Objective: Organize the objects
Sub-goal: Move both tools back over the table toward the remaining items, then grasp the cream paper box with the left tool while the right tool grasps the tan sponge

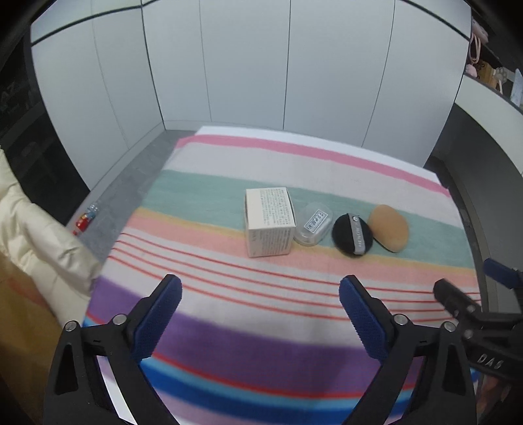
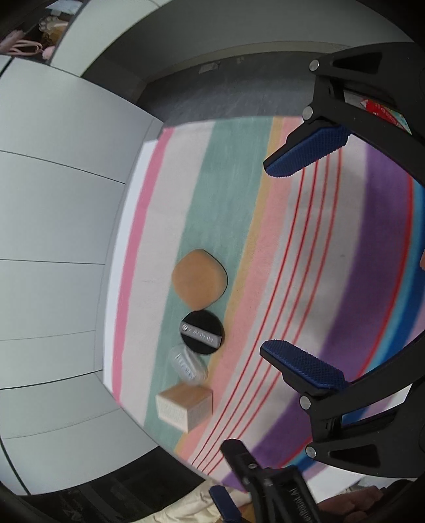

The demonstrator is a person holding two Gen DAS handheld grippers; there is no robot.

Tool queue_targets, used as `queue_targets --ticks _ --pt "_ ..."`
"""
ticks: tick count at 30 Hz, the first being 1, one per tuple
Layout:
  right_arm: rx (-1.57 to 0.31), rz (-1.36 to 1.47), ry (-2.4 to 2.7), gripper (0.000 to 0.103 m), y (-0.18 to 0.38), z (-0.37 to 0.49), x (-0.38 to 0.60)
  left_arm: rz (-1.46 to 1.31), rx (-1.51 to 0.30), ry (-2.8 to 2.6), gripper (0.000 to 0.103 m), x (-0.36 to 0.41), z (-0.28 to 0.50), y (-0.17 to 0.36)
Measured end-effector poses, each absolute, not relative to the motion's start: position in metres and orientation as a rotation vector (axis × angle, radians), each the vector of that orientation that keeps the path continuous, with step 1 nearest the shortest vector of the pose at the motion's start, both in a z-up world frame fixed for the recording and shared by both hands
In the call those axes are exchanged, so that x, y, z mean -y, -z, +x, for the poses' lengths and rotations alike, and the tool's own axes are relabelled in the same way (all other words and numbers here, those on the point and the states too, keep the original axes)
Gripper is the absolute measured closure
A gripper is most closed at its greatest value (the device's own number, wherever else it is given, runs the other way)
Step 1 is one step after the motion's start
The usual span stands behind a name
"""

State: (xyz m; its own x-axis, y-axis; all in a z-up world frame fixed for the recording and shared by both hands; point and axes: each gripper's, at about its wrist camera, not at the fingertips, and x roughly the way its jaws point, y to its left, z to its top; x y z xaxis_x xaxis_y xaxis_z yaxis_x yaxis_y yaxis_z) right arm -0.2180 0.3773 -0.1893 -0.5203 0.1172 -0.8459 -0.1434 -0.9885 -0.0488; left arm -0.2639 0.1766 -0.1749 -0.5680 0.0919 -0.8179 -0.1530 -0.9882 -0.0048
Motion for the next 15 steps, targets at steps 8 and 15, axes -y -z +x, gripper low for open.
queue_targets --ticks 8,15 --pt "-0.043 -1.491 -2.608 0.005 0.235 -0.257 -0.384 -1.411 -0.1 -2.66 0.016 -0.185 -0.3 0.212" --pt "-0.091 -1.474 -2.635 0.009 0.256 -0.284 -0.388 -1.439 -0.09 -2.661 0.023 -0.191 -0.323 0.237"
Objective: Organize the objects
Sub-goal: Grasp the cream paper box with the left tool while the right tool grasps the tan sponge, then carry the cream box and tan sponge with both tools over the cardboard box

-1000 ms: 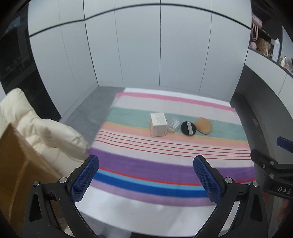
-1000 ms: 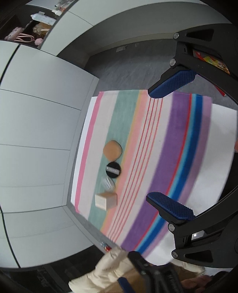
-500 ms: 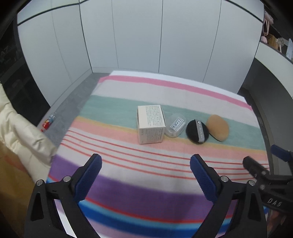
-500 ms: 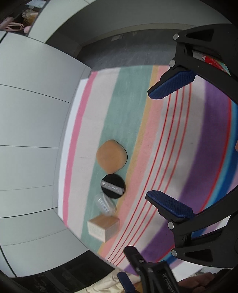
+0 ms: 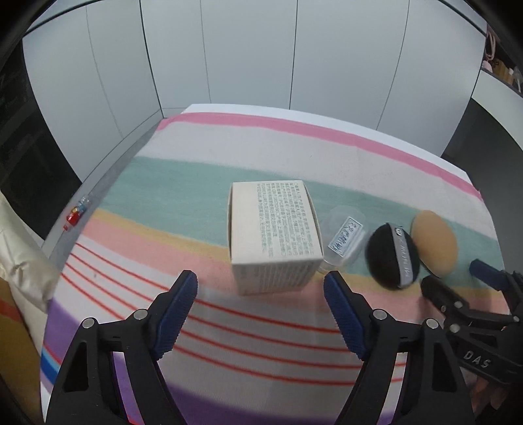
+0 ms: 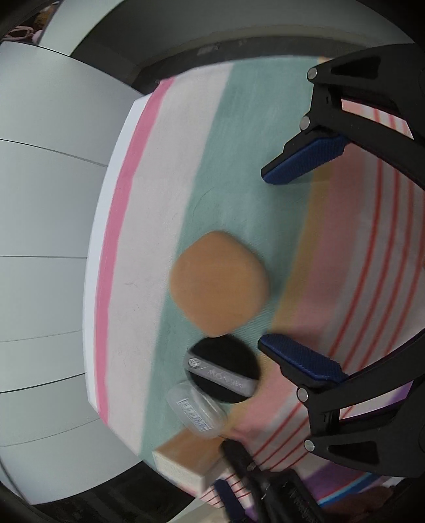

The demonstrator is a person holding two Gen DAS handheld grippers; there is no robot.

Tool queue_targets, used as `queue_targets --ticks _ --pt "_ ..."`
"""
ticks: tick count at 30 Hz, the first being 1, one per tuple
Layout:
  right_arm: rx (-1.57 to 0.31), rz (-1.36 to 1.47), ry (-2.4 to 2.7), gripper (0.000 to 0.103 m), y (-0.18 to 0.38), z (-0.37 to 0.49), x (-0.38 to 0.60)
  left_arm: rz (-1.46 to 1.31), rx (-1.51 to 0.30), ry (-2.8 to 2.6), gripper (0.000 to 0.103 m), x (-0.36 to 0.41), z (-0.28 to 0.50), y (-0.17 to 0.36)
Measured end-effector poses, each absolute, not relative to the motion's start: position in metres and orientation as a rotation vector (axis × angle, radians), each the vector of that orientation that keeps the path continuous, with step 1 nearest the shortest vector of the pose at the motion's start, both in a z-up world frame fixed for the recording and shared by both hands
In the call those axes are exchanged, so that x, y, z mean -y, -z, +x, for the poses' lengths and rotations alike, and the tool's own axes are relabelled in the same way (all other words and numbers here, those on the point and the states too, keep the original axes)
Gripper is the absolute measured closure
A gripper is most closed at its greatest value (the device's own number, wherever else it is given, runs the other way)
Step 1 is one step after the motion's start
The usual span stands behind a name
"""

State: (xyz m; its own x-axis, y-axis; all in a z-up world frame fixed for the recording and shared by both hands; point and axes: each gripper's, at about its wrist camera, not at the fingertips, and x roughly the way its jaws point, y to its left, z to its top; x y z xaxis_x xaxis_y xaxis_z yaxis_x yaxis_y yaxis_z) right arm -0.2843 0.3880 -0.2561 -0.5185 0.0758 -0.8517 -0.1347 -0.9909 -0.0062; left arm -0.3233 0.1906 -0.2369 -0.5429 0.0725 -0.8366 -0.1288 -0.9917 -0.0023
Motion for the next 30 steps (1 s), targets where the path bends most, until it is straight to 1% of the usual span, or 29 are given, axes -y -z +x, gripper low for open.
queue_targets --ticks 2,3,4,5,7,8,10,13,19,30 --pt "-0.085 -1.457 -2.647 0.01 0.256 -0.289 -0.386 -1.43 -0.093 -2.672 0.028 -0.191 -0.329 0.238" --pt "-0.08 -1.449 -2.657 0.014 0.255 -0.292 -0.385 -1.428 -0.095 -2.678 0.029 -0.191 -0.331 0.239" --pt "-0.075 -1.441 -2.668 0.02 0.254 -0.294 -0.384 -1.432 -0.099 -2.68 0.034 -0.19 -0.334 0.239" --pt "-0.066 -1.436 -2.683 0.024 0.253 -0.297 -0.382 -1.44 -0.091 -2.671 0.042 -0.189 -0.337 0.24" --pt "-0.05 -1.433 -2.706 0.038 0.252 -0.3 -0.38 -1.451 -0.075 -2.66 0.054 -0.187 -0.341 0.241" --pt "-0.048 -1.431 -2.71 0.039 0.251 -0.301 -0.379 -1.448 -0.076 -2.656 0.059 -0.186 -0.343 0.24" --pt "-0.071 -1.43 -2.711 0.042 0.25 -0.301 -0.378 -1.453 -0.072 -2.637 0.059 -0.185 -0.343 0.239" --pt "-0.111 -1.413 -2.695 0.042 0.246 -0.297 -0.379 -1.475 -0.071 -2.63 0.059 -0.182 -0.341 0.235" --pt "-0.099 -1.397 -2.684 0.042 0.223 -0.279 -0.376 -1.464 -0.067 -2.622 0.059 -0.179 -0.325 0.216" --pt "-0.061 -1.354 -2.695 0.042 0.159 -0.234 -0.362 -1.416 -0.051 -2.61 0.059 -0.168 -0.278 0.152"
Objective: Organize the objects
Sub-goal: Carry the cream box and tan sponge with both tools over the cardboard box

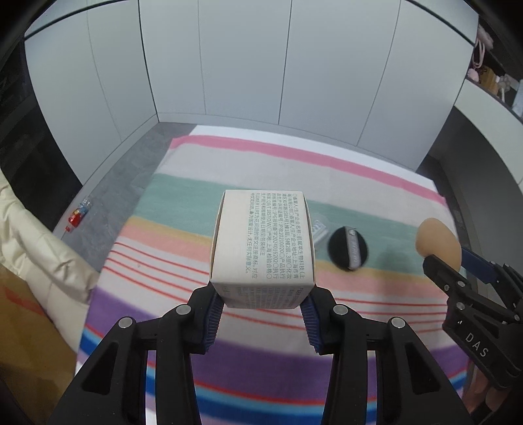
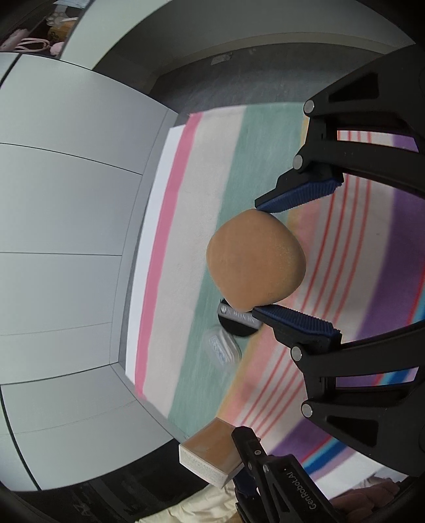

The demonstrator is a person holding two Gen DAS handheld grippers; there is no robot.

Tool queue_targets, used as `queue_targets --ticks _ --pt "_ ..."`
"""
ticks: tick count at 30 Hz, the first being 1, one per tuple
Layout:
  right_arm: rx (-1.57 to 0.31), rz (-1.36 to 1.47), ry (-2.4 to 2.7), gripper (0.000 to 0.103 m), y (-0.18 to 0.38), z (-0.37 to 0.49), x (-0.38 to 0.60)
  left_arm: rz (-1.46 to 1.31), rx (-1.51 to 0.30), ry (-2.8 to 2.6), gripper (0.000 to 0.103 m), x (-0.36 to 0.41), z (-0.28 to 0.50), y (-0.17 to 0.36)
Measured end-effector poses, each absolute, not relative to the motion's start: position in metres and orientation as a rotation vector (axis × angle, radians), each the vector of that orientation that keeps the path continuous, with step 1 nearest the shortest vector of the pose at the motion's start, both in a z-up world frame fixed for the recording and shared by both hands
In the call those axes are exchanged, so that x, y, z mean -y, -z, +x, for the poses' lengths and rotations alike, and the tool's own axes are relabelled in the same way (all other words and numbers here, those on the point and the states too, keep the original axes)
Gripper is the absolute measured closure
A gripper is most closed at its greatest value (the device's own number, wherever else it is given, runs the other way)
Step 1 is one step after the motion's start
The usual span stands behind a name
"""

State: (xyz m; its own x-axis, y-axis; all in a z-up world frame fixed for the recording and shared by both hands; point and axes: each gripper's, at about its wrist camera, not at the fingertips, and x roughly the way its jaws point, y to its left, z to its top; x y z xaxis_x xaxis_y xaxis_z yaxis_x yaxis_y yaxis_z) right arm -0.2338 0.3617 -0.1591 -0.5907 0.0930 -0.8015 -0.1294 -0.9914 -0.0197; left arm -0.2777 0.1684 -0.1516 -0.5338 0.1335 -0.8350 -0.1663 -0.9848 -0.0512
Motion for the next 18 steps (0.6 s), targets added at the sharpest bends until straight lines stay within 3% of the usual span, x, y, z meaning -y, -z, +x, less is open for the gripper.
queue_targets --ticks 18 --pt "-0.11 -1.272 -2.724 0.042 0.066 -0.128 -0.318 -1.336 -0.028 -2.607 0.059 -0.133 -0.183 0.059"
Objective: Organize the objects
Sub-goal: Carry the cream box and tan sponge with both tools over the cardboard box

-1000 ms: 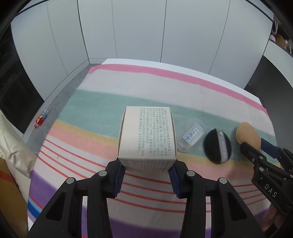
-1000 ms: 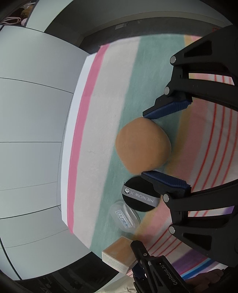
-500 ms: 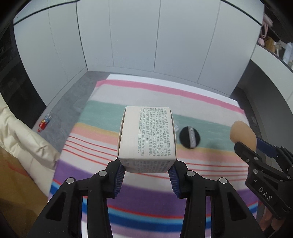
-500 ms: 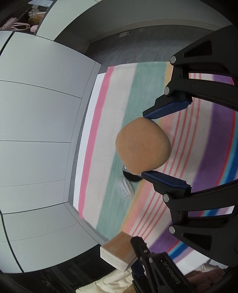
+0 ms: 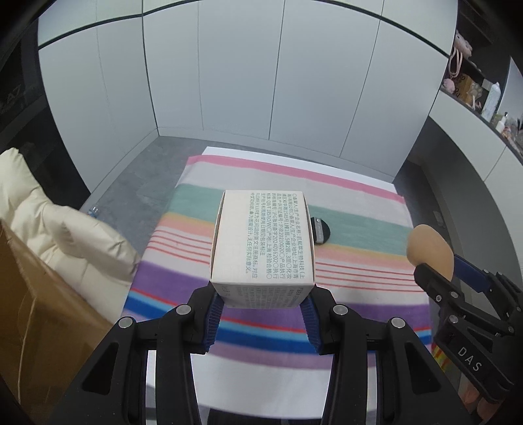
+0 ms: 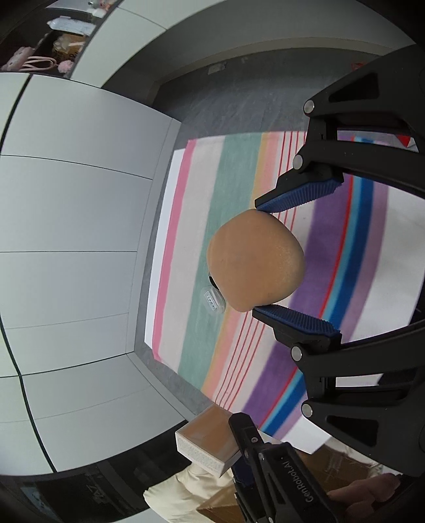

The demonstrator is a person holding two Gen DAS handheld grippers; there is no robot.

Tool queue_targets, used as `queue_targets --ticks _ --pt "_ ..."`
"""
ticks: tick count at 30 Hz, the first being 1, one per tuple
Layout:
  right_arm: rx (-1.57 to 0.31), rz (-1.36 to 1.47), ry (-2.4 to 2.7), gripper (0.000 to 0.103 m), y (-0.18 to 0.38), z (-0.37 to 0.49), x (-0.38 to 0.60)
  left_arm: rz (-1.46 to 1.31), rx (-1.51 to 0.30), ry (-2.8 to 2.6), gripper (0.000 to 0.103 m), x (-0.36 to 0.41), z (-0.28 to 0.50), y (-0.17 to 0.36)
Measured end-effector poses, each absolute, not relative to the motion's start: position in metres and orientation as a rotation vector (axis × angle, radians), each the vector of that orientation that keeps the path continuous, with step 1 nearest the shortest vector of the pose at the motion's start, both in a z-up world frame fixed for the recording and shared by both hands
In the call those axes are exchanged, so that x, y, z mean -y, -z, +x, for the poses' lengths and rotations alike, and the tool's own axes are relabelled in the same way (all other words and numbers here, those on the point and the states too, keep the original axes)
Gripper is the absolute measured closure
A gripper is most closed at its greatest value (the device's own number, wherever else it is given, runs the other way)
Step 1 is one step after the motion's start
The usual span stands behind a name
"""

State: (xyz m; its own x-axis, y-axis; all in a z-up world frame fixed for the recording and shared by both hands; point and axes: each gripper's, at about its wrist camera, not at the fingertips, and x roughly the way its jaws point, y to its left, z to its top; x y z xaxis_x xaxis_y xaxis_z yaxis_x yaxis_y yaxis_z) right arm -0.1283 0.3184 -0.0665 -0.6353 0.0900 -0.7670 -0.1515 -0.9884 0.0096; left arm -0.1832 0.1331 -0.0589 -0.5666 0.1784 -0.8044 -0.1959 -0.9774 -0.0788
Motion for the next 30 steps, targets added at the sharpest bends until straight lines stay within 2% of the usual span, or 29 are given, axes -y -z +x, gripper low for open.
queue_targets --ticks 9,12,16,19,23,26,30 --pt "-0.094 -1.202 -2.781 0.042 0.028 -0.082 -0.303 -1.296 0.054 -2.63 0.059 -0.101 -0.134 0.033" --pt "-0.168 -1.183 -2.808 0.042 0.024 -0.073 -0.302 -1.272 0.101 -2.623 0.059 -0.09 -0.126 0.024" --pt "-0.216 -1.171 -2.814 0.042 0.019 -0.083 -0.301 -1.217 0.115 -2.656 0.059 -0.076 -0.118 0.011" --pt "-0.167 -1.159 -2.838 0.042 0.015 -0.087 -0.289 -1.192 0.124 -2.684 0.059 -0.062 -0.115 0.007" --pt "-0.139 -1.162 -2.87 0.042 0.013 -0.093 -0.271 -1.205 0.221 -2.714 0.059 -0.035 -0.115 0.008" --pt "-0.149 -1.186 -2.891 0.042 0.015 -0.1 -0.255 -1.197 0.189 -2.774 0.059 -0.017 -0.117 0.01" --pt "-0.116 -1.197 -2.929 0.042 0.016 -0.11 -0.231 -1.215 0.254 -2.791 0.059 0.011 -0.116 0.013"
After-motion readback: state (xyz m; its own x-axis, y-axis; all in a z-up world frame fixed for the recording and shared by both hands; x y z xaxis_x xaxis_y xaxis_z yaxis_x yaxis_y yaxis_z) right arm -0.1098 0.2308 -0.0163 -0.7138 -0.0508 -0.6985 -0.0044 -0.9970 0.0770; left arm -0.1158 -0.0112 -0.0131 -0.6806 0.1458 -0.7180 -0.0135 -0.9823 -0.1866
